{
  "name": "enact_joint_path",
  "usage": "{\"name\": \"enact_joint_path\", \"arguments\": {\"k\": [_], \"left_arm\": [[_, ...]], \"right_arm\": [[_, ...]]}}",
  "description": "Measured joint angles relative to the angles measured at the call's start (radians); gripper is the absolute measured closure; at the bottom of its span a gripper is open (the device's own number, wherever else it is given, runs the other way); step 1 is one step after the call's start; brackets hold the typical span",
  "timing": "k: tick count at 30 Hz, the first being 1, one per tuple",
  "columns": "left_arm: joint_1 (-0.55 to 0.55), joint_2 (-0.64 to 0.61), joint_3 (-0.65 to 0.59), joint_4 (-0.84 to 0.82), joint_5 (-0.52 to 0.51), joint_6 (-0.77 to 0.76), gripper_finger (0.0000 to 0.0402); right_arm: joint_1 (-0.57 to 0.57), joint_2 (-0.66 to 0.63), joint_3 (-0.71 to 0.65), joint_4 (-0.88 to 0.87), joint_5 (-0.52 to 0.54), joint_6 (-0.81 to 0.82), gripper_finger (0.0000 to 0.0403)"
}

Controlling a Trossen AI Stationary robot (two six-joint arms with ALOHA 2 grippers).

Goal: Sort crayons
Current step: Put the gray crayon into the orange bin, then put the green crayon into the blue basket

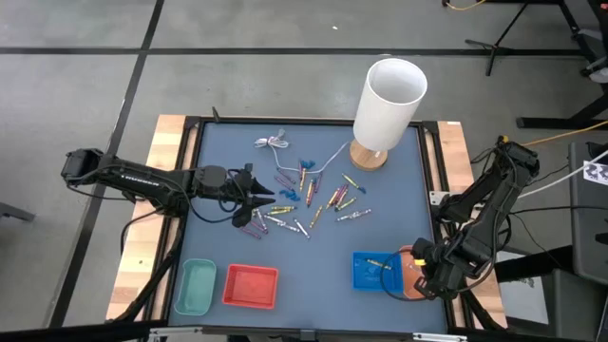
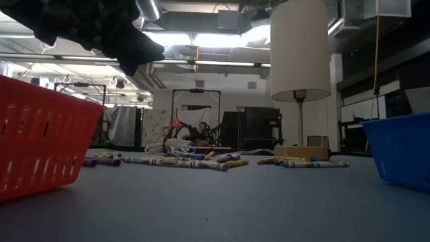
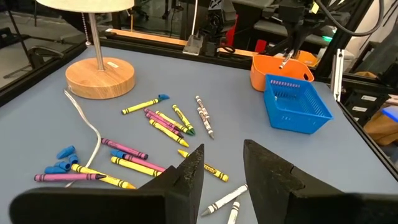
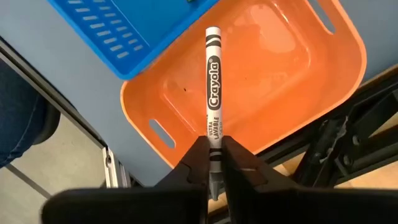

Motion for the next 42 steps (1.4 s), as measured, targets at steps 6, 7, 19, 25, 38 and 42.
{"name": "enact_joint_path", "arguments": {"k": [6, 7, 19, 25, 38, 42], "left_arm": [[0.0, 0.0, 0.0, -0.009, 0.0, 0.0, 0.0293], [0.0, 0.0, 0.0, -0.009, 0.0, 0.0, 0.0289], [0.001, 0.0, 0.0, -0.085, -0.05, 0.008, 0.0262], [0.045, 0.0, 0.0, -0.239, -0.12, 0.007, 0.0273], [0.121, 0.0, 0.0, -0.65, -0.059, 0.013, 0.0297], [0.121, 0.0, 0.0, -0.666, -0.05, 0.082, 0.0304]], "right_arm": [[0.0, 0.0, 0.0, -0.008, 0.004, -0.003, 0.032], [0.0, 0.0, 0.0, -0.008, 0.005, -0.005, 0.031], [0.0, 0.0, 0.0, -0.008, 0.01, -0.008, 0.0287], [-0.001, 0.0, 0.0, -0.008, 0.01, -0.008, 0.0287], [-0.001, 0.0, 0.0, -0.008, 0.074, -0.009, 0.0287], [-0.001, 0.0, 0.0, -0.008, 0.112, -0.01, 0.0287]]}}
